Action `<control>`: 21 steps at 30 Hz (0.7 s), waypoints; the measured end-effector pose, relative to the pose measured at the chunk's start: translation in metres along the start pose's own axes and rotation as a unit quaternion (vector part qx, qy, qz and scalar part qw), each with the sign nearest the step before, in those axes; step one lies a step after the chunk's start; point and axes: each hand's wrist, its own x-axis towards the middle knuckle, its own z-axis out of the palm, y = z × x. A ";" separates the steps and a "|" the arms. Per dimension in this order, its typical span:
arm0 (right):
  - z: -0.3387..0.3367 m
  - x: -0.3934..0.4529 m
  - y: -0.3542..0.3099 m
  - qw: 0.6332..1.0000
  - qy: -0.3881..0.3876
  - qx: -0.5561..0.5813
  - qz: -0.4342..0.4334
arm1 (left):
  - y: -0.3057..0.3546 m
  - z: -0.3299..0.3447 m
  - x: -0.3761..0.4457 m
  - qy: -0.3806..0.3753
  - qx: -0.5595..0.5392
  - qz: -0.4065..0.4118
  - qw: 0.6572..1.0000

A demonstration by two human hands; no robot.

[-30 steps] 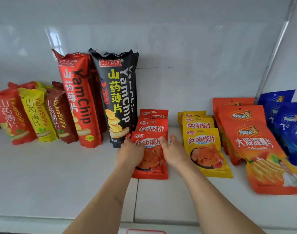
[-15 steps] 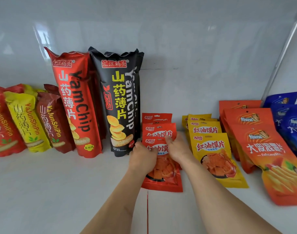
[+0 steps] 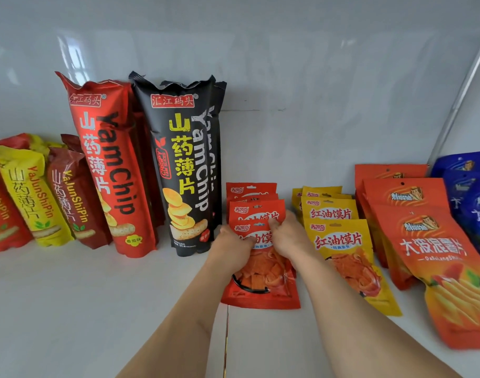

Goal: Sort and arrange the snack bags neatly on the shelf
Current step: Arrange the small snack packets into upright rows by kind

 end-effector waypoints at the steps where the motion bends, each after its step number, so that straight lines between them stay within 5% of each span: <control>1: 0.000 0.002 0.002 1.000 0.001 -0.001 0.005 | -0.001 0.002 0.001 0.004 0.013 0.005 1.000; 8: 0.000 0.009 0.004 0.999 -0.001 -0.003 0.032 | 0.003 0.007 0.002 0.058 0.127 0.026 0.990; 21: 0.002 0.017 0.006 0.992 0.020 -0.118 0.030 | 0.003 0.011 -0.008 0.048 0.006 0.054 0.997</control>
